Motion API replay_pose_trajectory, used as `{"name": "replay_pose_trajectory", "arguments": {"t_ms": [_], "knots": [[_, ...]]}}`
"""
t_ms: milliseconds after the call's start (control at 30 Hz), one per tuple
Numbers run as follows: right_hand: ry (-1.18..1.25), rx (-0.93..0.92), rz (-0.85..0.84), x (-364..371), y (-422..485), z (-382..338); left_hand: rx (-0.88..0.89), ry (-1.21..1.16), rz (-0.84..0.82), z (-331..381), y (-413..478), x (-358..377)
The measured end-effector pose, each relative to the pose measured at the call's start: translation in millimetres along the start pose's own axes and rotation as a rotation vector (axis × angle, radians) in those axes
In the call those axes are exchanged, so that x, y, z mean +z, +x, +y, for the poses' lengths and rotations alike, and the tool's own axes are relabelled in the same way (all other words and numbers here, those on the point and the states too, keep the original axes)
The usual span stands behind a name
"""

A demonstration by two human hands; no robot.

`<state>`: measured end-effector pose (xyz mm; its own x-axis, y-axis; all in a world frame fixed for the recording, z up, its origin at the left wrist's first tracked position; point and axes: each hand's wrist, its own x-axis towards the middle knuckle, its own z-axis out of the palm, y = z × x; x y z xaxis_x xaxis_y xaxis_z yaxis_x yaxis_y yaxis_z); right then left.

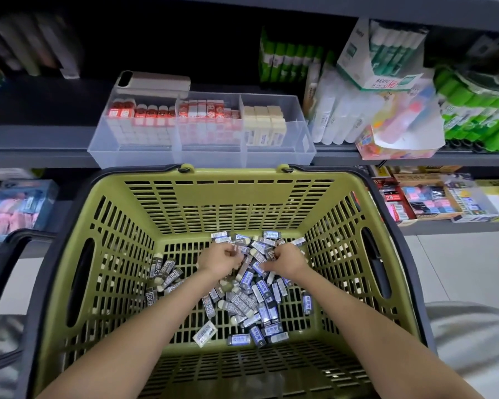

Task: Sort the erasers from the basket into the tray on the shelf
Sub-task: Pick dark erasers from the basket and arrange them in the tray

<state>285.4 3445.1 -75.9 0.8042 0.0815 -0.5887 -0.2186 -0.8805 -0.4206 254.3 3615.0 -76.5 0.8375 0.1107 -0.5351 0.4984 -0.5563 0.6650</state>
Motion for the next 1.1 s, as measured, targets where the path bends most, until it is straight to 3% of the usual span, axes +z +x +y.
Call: {"name": "replay_pose_trajectory", "arguments": {"t_ms": [133,233,300,433,567,667,733,800,833,900,967,1100], "knots": [[0.022,-0.045,-0.082,-11.8,-6.6,-2.6,-0.110,-0.358,-0.092,4.5,-7.4,-24.2],[0.319,-0.079,-0.115,-24.0,-20.9,-22.1,-0.260,-0.813,-0.138,12.5,-17.7,-43.9],[0.442,-0.141,-0.157,-29.2,-35.6,-45.2,-0.283,-0.950,-0.238,19.5,-26.2,-52.3],[0.565,-0.277,-0.159,-22.2,-61.6,-84.0,-0.177,-1.046,-0.393,33.6,-43.9,-58.7],[0.798,-0.316,-0.329,-31.9,-74.6,-90.4,-0.161,-1.070,-0.308,31.8,-53.5,-73.2],[0.909,-0.295,-0.315,-40.9,-69.8,-84.3,-0.235,-1.051,-0.226,28.5,-56.8,-86.9],[0.624,-0.311,-0.137,-36.8,-58.6,-82.2,-0.251,-1.018,-0.228,30.7,-59.8,-97.3],[-0.021,-0.411,0.051,-25.4,-43.4,-73.6,-0.226,-1.020,-0.293,34.9,-64.0,-111.1],[-0.308,-0.450,0.077,-16.9,-36.4,-66.8,-0.214,-1.053,-0.326,37.0,-66.5,-118.6],[-0.599,-0.492,0.056,1.0,-24.9,-51.6,-0.194,-1.141,-0.352,40.2,-71.9,-133.4],[-0.629,-0.494,0.031,10.0,-16.8,-41.1,-0.169,-1.199,-0.341,41.3,-76.2,-144.7],[-0.451,-0.418,0.048,3.9,-17.5,-39.3,-0.173,-1.280,-0.306,38.1,-79.2,-149.1]]}}
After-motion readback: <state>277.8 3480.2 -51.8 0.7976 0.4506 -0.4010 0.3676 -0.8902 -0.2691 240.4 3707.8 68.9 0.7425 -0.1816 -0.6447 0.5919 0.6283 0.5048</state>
